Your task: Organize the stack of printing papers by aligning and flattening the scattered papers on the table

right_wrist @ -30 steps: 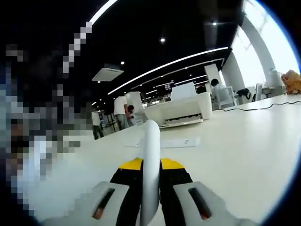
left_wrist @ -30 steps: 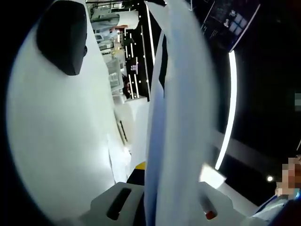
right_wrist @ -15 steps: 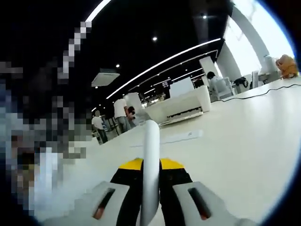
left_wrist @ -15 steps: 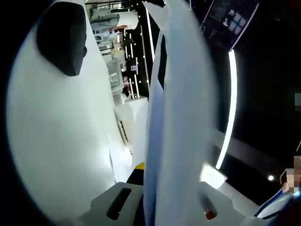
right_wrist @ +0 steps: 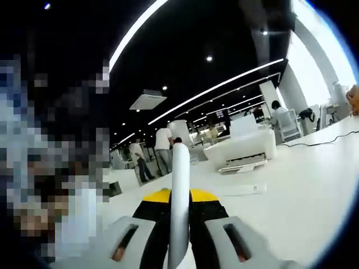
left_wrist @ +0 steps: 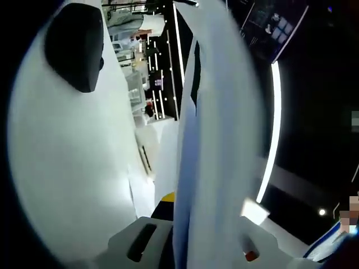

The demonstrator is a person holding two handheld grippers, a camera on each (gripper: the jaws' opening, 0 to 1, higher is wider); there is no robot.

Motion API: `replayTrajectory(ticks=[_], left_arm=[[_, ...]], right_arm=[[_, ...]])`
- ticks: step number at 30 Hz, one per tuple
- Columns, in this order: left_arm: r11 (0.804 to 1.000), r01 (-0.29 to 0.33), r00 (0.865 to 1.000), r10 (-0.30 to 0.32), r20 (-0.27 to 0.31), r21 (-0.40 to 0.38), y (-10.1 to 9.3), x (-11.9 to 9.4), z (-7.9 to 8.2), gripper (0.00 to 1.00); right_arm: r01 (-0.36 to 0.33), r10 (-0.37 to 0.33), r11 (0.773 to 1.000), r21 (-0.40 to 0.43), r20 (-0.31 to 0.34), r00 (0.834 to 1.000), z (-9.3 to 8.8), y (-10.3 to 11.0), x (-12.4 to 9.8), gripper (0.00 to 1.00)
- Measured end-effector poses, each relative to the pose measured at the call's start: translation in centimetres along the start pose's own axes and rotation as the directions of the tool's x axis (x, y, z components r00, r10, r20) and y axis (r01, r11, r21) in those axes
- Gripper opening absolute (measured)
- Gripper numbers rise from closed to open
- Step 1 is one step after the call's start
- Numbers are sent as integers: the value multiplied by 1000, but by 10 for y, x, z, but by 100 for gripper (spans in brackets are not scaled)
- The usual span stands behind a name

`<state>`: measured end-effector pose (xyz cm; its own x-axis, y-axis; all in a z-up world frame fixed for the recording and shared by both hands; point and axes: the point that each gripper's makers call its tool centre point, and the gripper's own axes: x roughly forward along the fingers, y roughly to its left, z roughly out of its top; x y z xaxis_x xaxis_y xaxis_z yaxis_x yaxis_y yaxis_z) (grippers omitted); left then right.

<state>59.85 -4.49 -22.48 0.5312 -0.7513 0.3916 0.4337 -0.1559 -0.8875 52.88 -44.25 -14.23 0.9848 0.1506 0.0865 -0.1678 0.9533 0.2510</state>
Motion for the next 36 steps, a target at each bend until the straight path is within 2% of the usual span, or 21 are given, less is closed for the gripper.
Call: replayTrajectory(ticks=[5,8,16,22,25,29,31,33,36], left_arm=[[1000,-1,1000,1,0,8,0,0,0,6],[1000,-5,1000,5,0,10,1,0,1,6],[1000,-13,1000,13,-2,19,3,0,1,6],[999,-20,1000,20,-16,43,4,1,-1,6],[999,-18,1000,19,-13,35,4,1,-1,6],[999,-18,1000,19,-16,36,4,1,-1,6],[999,-17,1000,18,-16,36,3,1,-1,6],[999,-17,1000,17,-16,35,3,1,-1,6],[999,-14,1000,15,-13,29,3,0,-1,6]], right_arm=[[-80,81,995,-60,14,997,20,32,-2,5],[-129,132,986,-107,26,991,35,62,-5,4],[-275,283,951,-142,38,958,60,131,-10,4],[-386,397,911,-145,55,916,75,177,-12,3],[-458,471,878,-137,77,879,86,206,-17,3],[-523,537,841,-136,91,839,97,233,-24,3],[-538,552,830,-145,88,829,99,241,-25,3],[-562,577,813,-152,84,812,99,250,-27,3],[-576,590,804,-148,77,804,96,255,-28,3]])
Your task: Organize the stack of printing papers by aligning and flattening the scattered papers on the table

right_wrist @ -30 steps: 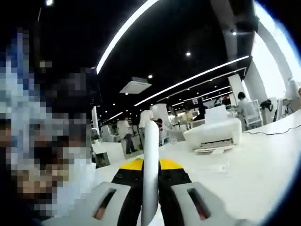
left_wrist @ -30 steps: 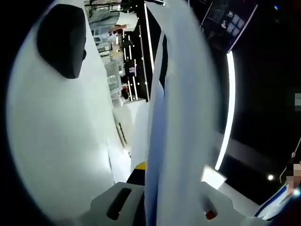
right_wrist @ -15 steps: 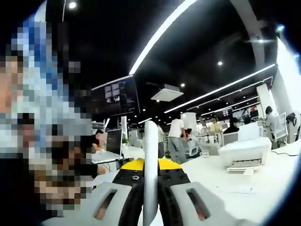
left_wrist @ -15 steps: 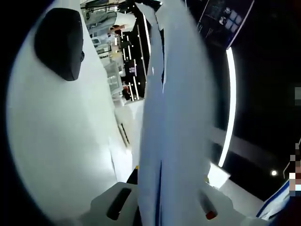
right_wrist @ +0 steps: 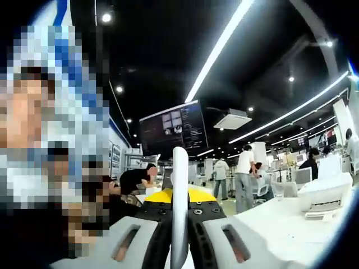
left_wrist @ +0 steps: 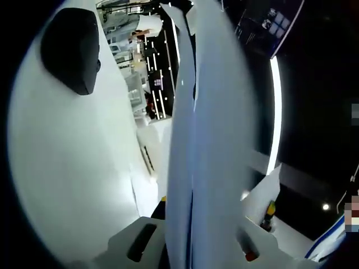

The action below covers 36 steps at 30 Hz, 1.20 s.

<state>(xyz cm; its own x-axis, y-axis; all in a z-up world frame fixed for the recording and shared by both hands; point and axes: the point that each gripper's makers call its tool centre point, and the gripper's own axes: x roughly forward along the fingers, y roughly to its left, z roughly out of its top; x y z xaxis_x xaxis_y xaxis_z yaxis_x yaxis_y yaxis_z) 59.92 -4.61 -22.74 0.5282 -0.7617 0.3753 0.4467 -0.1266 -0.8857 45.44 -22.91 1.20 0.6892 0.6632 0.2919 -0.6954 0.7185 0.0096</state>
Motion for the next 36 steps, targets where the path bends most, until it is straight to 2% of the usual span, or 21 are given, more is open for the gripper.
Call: replayTrajectory(ticks=[5,7,9,12,19,30,36], left_arm=[[1000,2,1000,-2,-1,0,0,0,0,6],[1000,4,1000,-4,-1,0,-1,0,0,6],[1000,7,1000,-7,-1,0,-1,0,0,6],[1000,5,1000,-5,-3,2,-1,0,-1,6],[1000,5,1000,-5,1,3,-1,0,0,6],[1000,24,1000,-24,-19,19,-5,0,-5,6],[1000,20,1000,-20,-22,23,-4,1,-5,6]], right_arm=[[-31,32,999,43,-10,999,-9,4,6,3],[-80,82,992,94,-14,997,-18,12,10,3],[-100,107,986,131,-45,993,-36,12,16,3],[-89,102,986,143,-87,991,-58,7,25,3],[-26,51,982,189,-127,991,-92,-14,44,3],[23,16,969,246,-157,988,-126,-44,65,3],[29,15,971,236,-182,983,-142,-47,70,3]])
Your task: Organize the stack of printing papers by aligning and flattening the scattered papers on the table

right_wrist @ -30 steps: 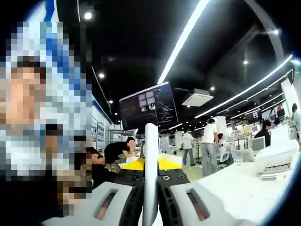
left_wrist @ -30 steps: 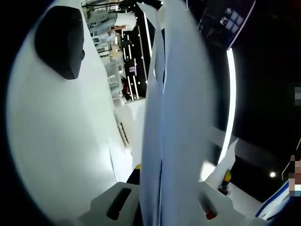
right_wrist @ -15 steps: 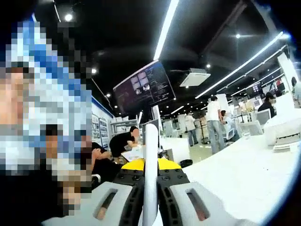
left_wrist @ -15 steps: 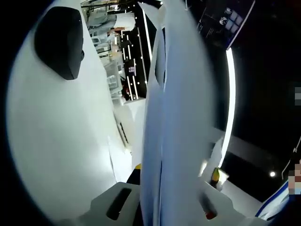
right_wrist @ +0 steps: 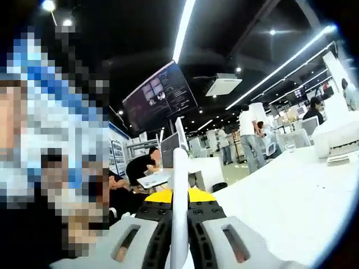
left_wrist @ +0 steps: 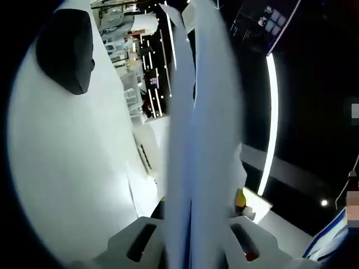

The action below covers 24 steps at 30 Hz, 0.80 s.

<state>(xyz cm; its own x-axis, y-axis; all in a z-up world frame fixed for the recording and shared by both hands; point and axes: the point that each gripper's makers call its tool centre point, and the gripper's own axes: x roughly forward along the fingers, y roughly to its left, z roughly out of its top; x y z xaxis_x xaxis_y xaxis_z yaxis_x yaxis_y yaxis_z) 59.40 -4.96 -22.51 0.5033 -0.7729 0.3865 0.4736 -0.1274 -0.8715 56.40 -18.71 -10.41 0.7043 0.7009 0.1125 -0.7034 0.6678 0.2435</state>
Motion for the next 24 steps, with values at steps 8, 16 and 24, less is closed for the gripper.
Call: replayTrajectory(ticks=[8,16,24], left_arm=[[1000,4,1000,-4,3,3,-1,0,1,7],[1000,0,1000,0,-9,3,0,0,-1,7],[1000,0,1000,0,-5,4,1,0,0,7]], right_arm=[[13,-13,1000,7,-38,999,-15,-16,14,3],[41,-40,998,37,-41,998,-26,-31,17,3],[45,-43,999,31,-59,997,-32,-28,17,3]])
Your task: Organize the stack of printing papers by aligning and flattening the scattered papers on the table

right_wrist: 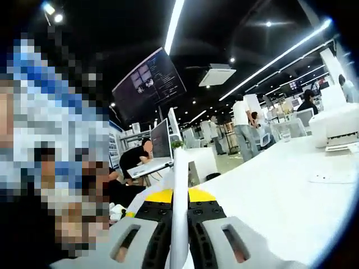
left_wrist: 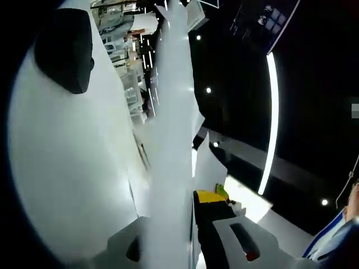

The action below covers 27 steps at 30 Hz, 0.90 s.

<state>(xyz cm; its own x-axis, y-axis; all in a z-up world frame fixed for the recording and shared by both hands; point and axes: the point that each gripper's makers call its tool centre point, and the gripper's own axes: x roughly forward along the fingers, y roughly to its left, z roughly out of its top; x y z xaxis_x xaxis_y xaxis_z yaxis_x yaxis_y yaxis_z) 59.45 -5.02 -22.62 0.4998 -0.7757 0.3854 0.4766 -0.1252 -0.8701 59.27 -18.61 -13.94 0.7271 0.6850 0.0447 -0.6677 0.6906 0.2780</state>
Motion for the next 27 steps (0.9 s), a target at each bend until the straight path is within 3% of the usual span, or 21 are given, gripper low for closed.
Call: replayTrajectory(ticks=[5,12,22,27], left_arm=[[996,-60,998,58,27,65,7,-1,3,6],[998,-43,999,41,32,41,6,-2,5,6],[999,-37,999,36,32,36,5,-2,5,6],[999,-33,999,32,34,32,5,-2,5,6]], right_arm=[[2,-2,1000,-6,-3,1000,1,-1,3,3],[-7,7,1000,30,3,1000,0,-2,7,2],[5,-5,1000,6,-6,1000,8,-7,7,2],[-23,23,997,70,9,1000,12,-6,9,2]])
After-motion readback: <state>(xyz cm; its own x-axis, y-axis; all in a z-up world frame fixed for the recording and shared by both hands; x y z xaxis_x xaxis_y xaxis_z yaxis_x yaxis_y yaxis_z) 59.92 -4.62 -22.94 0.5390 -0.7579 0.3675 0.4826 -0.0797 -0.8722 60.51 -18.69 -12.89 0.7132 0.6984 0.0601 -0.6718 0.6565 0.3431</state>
